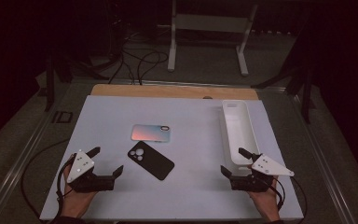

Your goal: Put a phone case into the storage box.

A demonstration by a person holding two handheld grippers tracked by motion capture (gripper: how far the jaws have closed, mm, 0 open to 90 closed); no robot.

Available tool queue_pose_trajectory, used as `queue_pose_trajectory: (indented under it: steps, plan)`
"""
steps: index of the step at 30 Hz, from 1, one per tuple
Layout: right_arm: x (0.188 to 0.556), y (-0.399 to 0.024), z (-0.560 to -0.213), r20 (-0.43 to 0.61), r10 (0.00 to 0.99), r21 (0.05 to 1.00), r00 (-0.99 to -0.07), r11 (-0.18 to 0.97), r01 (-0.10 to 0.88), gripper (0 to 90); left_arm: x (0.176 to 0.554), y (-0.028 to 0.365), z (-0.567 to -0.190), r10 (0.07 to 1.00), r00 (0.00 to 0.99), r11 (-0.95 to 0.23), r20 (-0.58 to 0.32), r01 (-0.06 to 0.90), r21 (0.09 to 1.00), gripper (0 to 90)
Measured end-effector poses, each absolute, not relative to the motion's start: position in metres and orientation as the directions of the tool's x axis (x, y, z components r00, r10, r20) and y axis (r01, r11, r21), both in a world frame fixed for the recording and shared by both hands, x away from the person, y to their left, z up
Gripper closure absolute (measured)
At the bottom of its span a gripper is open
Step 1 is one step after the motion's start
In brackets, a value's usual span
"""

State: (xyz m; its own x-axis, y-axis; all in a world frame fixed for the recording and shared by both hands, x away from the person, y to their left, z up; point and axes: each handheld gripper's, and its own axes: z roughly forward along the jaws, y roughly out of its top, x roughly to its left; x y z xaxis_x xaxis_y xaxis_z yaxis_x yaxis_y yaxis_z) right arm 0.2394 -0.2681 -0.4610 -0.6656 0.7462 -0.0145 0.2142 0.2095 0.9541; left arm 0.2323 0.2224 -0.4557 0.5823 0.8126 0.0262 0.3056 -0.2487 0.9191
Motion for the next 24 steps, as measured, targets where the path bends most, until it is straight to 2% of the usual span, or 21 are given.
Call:
queue_pose_trajectory:
  steps: [24]
  plan:
    - [0.239, -0.265, -0.462, -0.022, 0.742, 0.952, -0.67, 0.221, 0.213, 8.1, 0.265, 0.194, -0.436, 0.78, 0.624, -0.28, 0.039, 0.292, 0.915, 0.0]
